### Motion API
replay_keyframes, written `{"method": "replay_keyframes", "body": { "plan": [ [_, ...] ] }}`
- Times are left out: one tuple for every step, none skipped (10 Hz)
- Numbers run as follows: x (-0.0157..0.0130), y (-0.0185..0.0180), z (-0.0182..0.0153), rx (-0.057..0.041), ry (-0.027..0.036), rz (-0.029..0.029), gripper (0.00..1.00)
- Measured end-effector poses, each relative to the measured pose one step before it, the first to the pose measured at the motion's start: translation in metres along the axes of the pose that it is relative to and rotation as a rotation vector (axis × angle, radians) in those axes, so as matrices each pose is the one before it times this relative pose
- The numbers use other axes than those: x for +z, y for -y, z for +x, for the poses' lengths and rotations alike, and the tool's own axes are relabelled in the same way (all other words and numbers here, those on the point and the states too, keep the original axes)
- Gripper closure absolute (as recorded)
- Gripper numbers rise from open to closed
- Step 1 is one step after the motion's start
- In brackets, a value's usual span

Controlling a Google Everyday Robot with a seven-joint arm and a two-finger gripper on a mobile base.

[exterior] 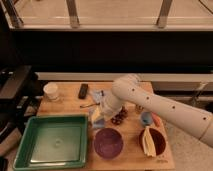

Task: Wipe purple bowl with sponge

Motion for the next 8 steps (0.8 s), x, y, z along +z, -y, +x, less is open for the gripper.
{"method": "replay_keyframes", "body": {
  "plan": [
    [0.00276,-0.0022,-0.01475,0.00428,0.00049,-0.00663,0.9],
    [0.00426,-0.00227,-0.00897,0.00305,0.00455,-0.00058,0.9],
    [0.00676,-0.00235,-0.00846,0.00473,0.00803,0.00223,0.9],
    [0.00831,-0.0056,-0.01098,0.01271,0.01531,0.00309,0.9],
    [0.00872,-0.00876,-0.01336,0.01829,0.02912,0.00835,0.9],
    [0.00238,-0.00453,-0.00579,0.00992,0.01499,0.00679,0.9],
    [-0.00059,-0.00279,-0.00153,0.00499,0.00195,0.00082,0.9],
    [0.00069,0.00139,0.00027,-0.00371,0.00153,0.00018,0.9]
  ]
}}
